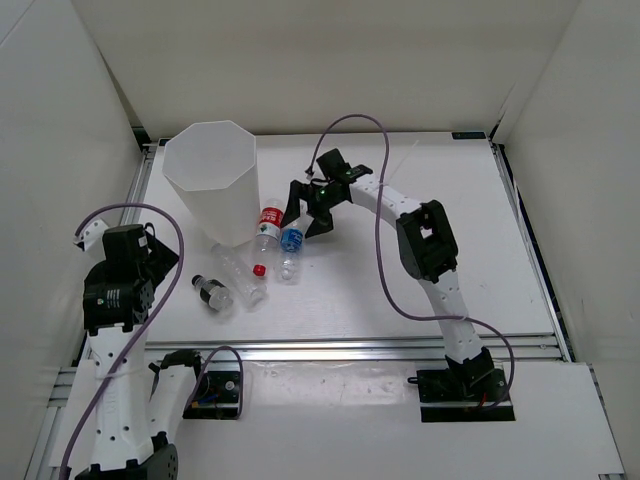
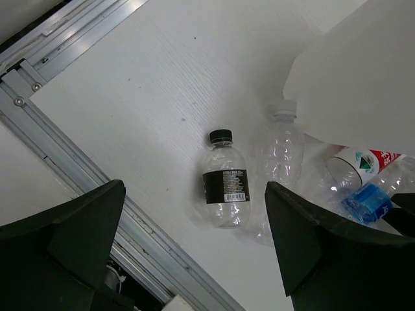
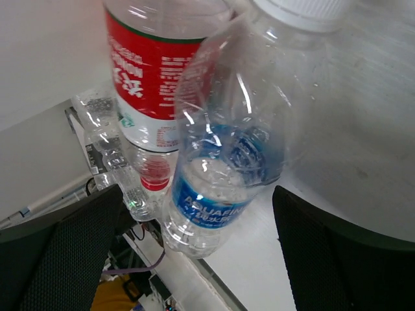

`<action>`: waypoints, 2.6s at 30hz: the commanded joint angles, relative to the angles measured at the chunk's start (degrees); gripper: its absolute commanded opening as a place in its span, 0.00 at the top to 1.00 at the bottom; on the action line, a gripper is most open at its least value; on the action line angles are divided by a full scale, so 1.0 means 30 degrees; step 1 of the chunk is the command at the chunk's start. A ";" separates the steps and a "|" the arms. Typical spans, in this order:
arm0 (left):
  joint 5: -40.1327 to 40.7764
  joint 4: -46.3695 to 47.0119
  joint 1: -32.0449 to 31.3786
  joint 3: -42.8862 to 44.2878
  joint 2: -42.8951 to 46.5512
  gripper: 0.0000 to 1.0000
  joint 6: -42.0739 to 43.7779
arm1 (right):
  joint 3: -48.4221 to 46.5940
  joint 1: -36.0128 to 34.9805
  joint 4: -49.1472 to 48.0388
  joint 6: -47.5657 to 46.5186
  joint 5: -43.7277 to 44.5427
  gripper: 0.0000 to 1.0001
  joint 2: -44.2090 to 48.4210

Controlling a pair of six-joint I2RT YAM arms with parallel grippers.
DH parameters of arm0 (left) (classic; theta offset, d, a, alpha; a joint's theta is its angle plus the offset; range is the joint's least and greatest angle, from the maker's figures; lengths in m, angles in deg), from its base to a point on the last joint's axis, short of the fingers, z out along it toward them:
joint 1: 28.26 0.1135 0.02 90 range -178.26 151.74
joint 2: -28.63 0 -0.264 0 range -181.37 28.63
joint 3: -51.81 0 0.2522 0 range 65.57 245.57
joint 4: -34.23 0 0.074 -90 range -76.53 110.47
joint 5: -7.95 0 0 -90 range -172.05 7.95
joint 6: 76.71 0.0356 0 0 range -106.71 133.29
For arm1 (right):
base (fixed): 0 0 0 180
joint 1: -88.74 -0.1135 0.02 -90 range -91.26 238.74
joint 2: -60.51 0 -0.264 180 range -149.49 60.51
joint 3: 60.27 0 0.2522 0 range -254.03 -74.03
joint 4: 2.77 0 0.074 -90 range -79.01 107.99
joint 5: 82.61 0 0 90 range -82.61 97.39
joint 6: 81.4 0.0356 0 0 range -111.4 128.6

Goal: Put the plastic bottles in the bin

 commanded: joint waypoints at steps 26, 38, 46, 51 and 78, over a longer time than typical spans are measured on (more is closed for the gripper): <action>-0.1772 -0.0745 -0.0073 0.0217 0.0097 0.00 0.0743 | -0.0103 0.0237 -0.1079 -0.0197 -0.1890 0.03 -0.0683; -0.2477 -0.0950 -0.0073 0.1269 -0.0284 0.00 0.1475 | 0.2203 0.0616 -0.1255 -0.1047 -0.1741 0.60 0.1239; -0.2476 -0.0950 -0.0249 0.0542 0.0361 0.00 0.1270 | 0.1655 0.0793 -0.0847 -0.1779 -0.1216 0.78 0.5874; -0.2300 -0.1126 -0.0249 0.0539 0.0361 0.00 0.1270 | -0.1768 0.0793 -0.0845 -0.0756 -0.0632 0.83 0.7049; -0.2478 -0.2444 -0.1919 0.3969 -0.5030 0.00 0.1885 | -1.0331 -0.1785 -1.1893 0.2208 0.3505 0.24 0.2210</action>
